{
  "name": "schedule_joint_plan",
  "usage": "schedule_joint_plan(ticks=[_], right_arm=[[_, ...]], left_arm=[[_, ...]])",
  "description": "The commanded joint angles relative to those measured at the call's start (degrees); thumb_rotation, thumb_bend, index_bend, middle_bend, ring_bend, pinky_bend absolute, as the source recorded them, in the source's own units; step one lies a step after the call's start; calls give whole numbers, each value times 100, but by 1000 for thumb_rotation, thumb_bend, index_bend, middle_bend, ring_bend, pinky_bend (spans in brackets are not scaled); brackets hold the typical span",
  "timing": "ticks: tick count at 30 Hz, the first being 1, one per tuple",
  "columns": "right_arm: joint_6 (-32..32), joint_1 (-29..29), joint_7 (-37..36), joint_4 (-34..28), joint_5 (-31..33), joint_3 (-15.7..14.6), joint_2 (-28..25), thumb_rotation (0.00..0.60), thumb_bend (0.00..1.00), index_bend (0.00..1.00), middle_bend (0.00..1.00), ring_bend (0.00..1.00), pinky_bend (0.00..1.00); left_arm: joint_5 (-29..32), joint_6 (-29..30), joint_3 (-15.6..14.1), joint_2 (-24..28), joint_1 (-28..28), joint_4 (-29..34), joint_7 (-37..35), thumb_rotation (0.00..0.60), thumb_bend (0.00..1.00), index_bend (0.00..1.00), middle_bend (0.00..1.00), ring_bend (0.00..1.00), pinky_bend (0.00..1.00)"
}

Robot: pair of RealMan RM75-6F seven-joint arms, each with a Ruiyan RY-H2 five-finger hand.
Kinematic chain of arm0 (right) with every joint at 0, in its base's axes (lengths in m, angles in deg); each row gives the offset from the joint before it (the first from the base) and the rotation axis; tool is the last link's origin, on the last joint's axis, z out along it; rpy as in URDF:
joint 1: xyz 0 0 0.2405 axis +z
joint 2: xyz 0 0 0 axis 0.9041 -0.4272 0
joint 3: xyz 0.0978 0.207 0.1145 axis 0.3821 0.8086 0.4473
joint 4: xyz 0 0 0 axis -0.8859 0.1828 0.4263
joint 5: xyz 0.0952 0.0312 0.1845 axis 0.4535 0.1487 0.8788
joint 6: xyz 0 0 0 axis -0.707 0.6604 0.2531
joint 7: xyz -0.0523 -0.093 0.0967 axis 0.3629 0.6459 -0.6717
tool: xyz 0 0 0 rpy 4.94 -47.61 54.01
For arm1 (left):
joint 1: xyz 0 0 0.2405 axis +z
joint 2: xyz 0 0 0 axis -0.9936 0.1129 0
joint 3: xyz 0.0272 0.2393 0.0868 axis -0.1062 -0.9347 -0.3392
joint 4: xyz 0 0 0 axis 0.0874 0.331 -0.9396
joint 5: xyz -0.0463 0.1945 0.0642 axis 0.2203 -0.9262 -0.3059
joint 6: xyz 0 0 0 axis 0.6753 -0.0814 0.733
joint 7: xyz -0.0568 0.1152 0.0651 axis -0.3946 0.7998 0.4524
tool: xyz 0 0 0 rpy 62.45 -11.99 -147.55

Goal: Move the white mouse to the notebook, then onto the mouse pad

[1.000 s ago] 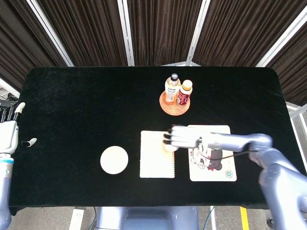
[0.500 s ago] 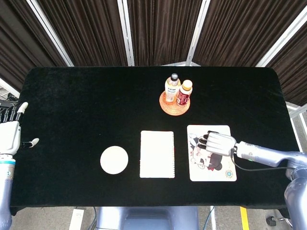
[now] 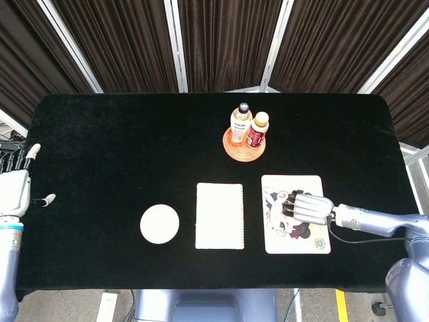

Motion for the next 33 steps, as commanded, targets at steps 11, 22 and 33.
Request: schedule_joint_plan(ticks=[11, 22, 33], right_arm=[[266, -144, 178, -79, 71, 40, -144, 600, 203, 208, 54, 0, 119], [1177, -733, 657, -1718, 1312, 1172, -1052, 600, 210, 200, 51, 0, 84], [1040, -2131, 2611, -6618, 3536, 2146, -2558, 600, 0, 149, 0, 0, 0]], left_arm=[[-38, -57, 3, 51, 7, 27, -97, 600, 0, 0, 0, 0, 0], [-419, 109, -104, 171, 183, 127, -406, 600, 0, 0, 0, 0, 0], [-1125, 556, -477, 273, 681, 67, -915, 600, 0, 0, 0, 0, 0]])
